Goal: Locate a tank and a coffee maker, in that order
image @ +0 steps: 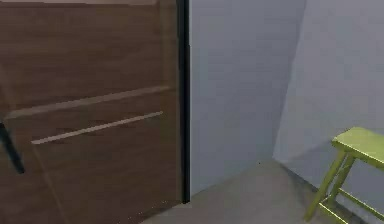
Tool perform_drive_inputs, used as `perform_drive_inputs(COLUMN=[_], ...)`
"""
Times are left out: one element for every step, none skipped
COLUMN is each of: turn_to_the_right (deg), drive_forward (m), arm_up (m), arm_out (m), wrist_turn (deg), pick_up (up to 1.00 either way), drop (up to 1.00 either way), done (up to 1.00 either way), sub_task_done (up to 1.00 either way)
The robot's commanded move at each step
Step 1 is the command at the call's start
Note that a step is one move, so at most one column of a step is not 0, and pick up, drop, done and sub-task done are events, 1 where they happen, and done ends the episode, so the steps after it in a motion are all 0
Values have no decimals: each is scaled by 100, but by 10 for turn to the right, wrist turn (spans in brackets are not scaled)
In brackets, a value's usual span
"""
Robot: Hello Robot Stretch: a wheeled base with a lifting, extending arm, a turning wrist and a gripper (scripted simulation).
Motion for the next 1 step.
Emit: perform_drive_inputs(turn_to_the_right=[-450], drive_forward=[0], arm_up=[0], arm_out=[0], wrist_turn=[0], pick_up=[0], drop=[0], done=[0], sub_task_done=[0])
